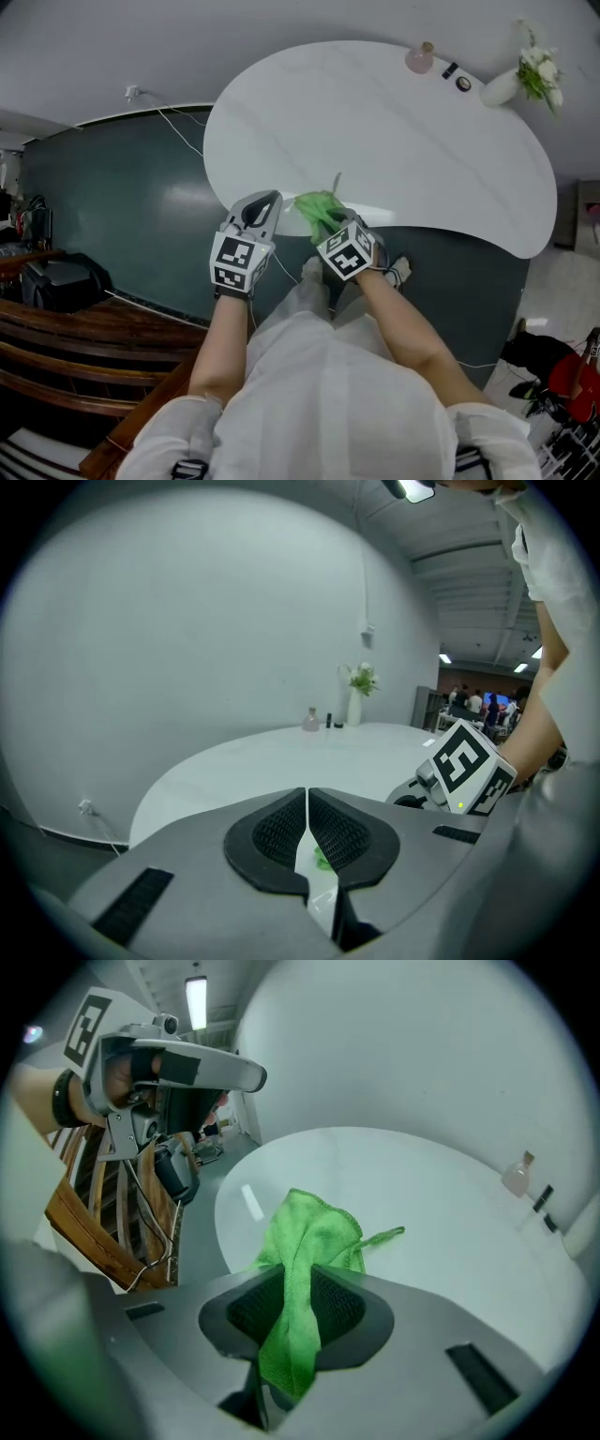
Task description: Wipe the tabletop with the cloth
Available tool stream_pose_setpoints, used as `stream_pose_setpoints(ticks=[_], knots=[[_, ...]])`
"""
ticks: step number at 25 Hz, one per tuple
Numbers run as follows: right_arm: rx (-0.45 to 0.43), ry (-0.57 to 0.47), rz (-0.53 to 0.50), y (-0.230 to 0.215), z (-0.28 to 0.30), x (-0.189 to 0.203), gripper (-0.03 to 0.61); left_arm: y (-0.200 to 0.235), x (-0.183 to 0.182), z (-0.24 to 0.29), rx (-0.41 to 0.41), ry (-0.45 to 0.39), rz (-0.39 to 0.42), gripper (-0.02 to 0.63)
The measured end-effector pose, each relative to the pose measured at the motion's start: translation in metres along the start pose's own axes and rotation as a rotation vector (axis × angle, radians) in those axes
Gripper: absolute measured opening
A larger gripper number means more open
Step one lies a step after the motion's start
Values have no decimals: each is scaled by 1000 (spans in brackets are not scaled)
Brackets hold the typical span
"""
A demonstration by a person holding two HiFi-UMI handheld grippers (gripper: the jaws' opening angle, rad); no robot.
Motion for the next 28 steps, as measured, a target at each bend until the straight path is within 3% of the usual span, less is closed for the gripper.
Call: stream_pose_setpoints(ticks=[15,22,28], knots=[[273,-77,384,-277,-173,154,83,-179,-156,177,188,-55,103,25],[425,-101,545,-394,-262,248,83,-244,-199,234,208,-47,114,25],[560,-93,666,-470,-327,321,83,-275,-223,259,213,-40,130,25]])
Point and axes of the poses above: the fingertips, and each gripper's own axes: z forward along the fingers, y to its left, x out of its underside, the point moved 6 cm from there along -z, backward along the fingers, and after that the axes turned 15 degrees about z, right-handed, at the moved point
